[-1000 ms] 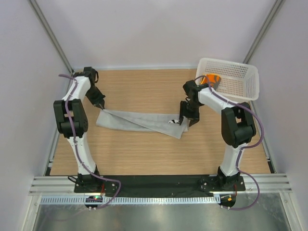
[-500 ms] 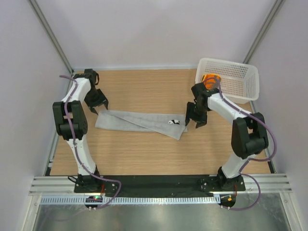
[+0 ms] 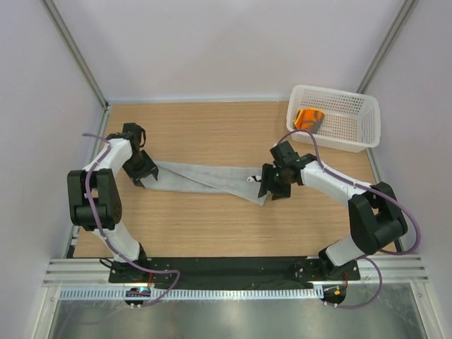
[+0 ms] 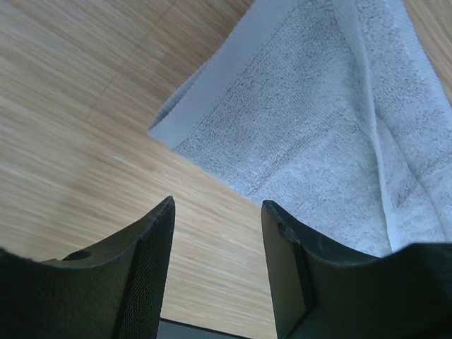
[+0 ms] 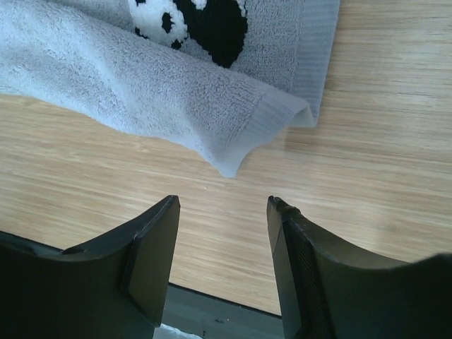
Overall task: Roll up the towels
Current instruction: Fold the towel
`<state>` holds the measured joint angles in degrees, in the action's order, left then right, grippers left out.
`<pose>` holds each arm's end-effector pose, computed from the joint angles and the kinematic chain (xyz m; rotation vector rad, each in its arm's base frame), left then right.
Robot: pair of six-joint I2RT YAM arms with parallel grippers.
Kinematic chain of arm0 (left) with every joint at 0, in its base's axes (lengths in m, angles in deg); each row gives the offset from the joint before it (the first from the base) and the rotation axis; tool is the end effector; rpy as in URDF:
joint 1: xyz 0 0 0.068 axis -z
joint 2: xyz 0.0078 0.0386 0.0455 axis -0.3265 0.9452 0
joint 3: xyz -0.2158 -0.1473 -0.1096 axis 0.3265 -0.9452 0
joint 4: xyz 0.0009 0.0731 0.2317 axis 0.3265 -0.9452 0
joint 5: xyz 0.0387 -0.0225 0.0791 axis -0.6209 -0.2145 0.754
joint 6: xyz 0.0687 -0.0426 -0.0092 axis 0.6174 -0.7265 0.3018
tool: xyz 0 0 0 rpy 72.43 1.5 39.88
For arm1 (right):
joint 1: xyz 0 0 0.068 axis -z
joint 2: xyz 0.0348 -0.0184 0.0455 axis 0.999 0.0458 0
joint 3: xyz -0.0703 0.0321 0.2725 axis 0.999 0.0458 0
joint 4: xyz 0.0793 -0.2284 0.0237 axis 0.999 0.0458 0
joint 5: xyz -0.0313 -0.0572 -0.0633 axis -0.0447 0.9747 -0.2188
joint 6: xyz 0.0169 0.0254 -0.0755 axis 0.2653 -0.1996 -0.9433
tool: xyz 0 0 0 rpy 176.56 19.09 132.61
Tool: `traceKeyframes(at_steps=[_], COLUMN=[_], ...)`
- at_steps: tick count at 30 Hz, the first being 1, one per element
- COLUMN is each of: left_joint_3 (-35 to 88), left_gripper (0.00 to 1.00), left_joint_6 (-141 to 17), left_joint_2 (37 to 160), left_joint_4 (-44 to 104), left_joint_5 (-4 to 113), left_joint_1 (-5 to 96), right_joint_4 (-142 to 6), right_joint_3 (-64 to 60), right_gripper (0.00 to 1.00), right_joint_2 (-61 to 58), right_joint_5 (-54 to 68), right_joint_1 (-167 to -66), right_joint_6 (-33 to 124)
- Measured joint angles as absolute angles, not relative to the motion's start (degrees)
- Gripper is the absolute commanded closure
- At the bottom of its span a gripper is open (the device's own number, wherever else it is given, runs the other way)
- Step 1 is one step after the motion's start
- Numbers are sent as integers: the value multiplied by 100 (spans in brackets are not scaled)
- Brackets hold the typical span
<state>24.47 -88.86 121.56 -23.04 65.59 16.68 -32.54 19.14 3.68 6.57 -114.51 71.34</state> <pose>0.3124 0.0167 0.1906 -1.0269 2.7593 -0.0148 0.2444 0.1366 0.1866 0.0906 2.8374 0.4563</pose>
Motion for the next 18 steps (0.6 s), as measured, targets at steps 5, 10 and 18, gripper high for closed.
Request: traceKeyframes(at_steps=[5, 10, 18], left_joint_3=[2441, 2511, 3044], left_gripper=[48, 48, 49], left_joint_6=[-8928, -8917, -8689], left_joint_2=[12325, 12320, 12318], left_joint_4=[-2160, -2215, -2422], left_joint_5=[6561, 6561, 6515], left_joint_1=[1668, 1668, 1668], right_joint_4=[-3628, -3864, -4054], right_joint_3=[2064, 2095, 2115], right_gripper=[42, 43, 61], right_joint_2=[515, 783, 1043], right_joint_5=[668, 697, 891], right_joint_1=[-11510, -11615, -11855], right_joint_6=[7276, 7361, 7400])
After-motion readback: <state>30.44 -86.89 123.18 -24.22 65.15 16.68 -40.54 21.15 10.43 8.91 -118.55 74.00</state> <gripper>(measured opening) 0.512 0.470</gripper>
